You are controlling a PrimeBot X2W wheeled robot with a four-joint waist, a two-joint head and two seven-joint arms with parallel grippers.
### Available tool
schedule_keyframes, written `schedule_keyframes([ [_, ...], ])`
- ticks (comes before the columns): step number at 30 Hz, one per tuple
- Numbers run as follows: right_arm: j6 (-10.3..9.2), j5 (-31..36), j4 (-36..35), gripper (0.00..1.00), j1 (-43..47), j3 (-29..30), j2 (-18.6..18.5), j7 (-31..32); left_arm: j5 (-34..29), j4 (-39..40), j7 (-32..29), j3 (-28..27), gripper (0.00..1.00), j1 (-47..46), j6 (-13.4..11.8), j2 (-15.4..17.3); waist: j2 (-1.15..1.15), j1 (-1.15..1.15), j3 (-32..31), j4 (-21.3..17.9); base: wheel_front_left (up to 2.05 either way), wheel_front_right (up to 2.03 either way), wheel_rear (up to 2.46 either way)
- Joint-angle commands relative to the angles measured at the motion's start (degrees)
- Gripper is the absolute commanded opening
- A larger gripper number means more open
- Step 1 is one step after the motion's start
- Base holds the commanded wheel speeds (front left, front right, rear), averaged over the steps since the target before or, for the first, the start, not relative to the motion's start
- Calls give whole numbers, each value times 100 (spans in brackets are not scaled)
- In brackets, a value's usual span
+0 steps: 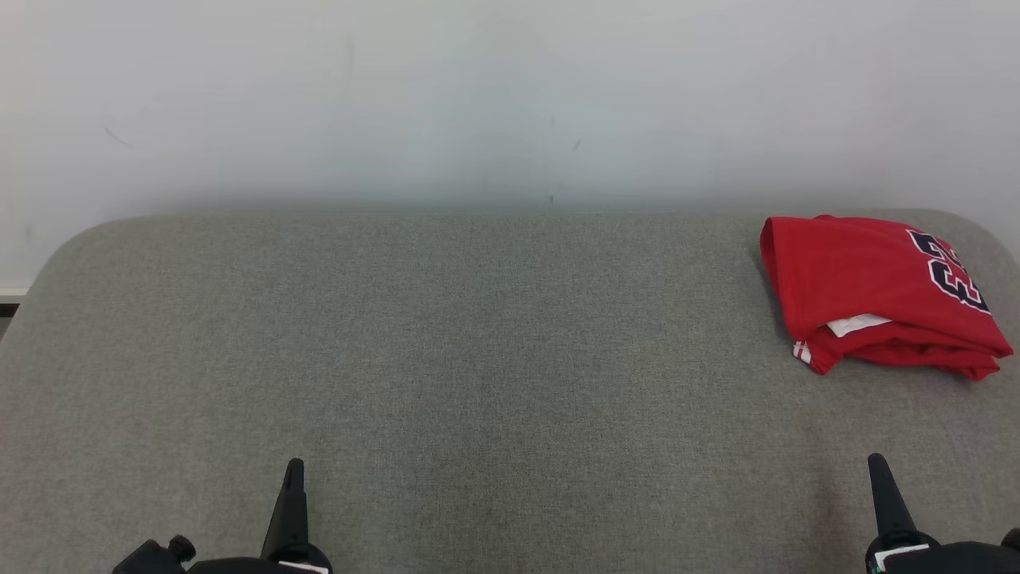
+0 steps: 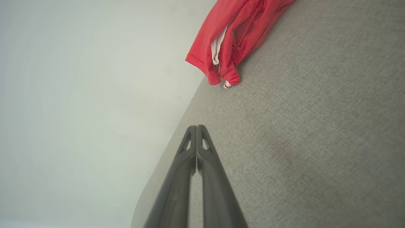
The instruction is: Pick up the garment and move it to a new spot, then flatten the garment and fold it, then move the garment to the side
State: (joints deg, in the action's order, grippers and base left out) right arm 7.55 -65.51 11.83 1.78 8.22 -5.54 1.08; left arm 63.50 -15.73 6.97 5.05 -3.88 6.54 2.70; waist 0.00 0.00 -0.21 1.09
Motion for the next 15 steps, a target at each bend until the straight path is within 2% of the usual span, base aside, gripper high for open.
schedule_keyframes([
  [1, -6, -220, -67, 0, -121, 59, -47, 65, 211, 24, -39, 15, 0, -177, 16, 20, 0, 0, 1, -4, 0, 0, 0],
  [15, -7, -955, -64, 0, -220, 246, -61, 325, 974, -26, -145, 90, 0, -306, 46, 22, 0, 0, 9, -27, 0, 0, 0],
])
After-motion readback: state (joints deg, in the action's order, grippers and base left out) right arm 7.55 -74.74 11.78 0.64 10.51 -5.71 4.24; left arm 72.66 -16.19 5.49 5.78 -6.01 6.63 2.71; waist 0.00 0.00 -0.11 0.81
